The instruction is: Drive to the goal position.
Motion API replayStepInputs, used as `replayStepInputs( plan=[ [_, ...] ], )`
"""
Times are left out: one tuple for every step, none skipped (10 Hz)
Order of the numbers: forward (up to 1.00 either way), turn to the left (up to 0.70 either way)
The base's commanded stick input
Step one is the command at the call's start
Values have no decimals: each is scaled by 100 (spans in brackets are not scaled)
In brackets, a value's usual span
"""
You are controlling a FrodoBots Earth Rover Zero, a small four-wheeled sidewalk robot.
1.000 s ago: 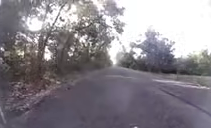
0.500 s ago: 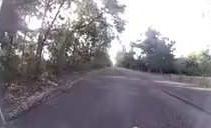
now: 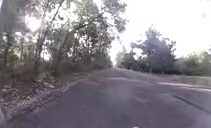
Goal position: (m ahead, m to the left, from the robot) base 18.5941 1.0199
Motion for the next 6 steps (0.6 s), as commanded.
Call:
replayStepInputs(
  plan=[
    [70,0],
    [70,0],
    [70,0],
    [70,0],
    [70,-3],
    [70,-4]
  ],
)
